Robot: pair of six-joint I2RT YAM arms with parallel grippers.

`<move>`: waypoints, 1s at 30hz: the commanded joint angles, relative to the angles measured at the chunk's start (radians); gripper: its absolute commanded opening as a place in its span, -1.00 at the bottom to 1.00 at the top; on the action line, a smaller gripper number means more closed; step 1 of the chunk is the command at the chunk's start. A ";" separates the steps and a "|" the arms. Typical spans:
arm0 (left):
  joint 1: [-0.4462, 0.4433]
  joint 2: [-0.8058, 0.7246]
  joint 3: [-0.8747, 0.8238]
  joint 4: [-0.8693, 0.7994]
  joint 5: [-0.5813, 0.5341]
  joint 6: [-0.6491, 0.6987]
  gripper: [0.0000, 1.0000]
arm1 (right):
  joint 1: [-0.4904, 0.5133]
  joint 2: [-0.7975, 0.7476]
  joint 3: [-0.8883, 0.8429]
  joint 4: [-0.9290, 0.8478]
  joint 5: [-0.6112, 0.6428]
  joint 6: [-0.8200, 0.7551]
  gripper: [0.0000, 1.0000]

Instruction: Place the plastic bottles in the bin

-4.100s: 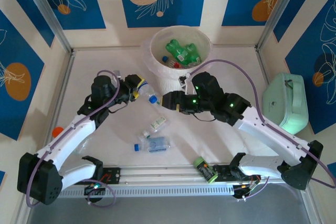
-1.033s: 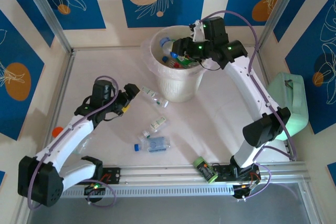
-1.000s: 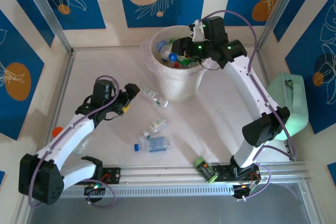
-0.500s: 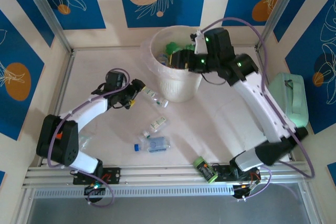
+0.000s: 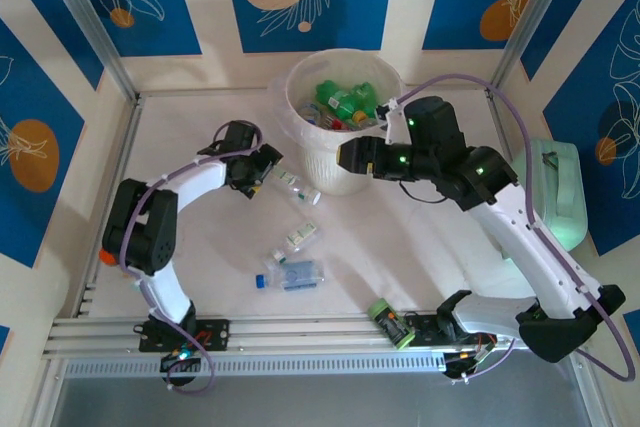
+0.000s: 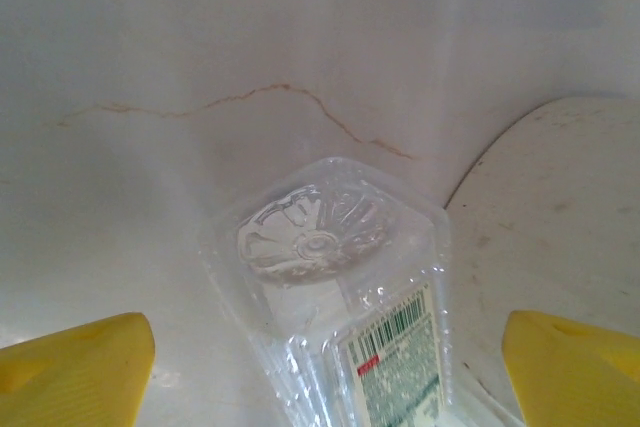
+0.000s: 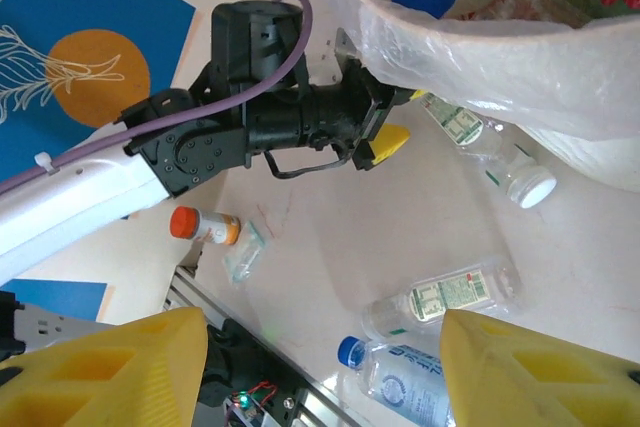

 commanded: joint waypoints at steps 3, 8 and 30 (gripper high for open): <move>-0.029 0.076 0.069 -0.047 -0.044 -0.023 0.78 | 0.008 -0.026 -0.042 0.036 -0.025 0.018 0.22; -0.029 0.125 0.095 -0.099 -0.081 0.003 0.72 | 0.001 -0.037 -0.083 0.061 -0.063 0.038 0.21; 0.001 -0.131 -0.142 -0.026 0.014 -0.018 0.21 | 0.084 -0.131 -0.127 0.026 0.003 0.106 -0.05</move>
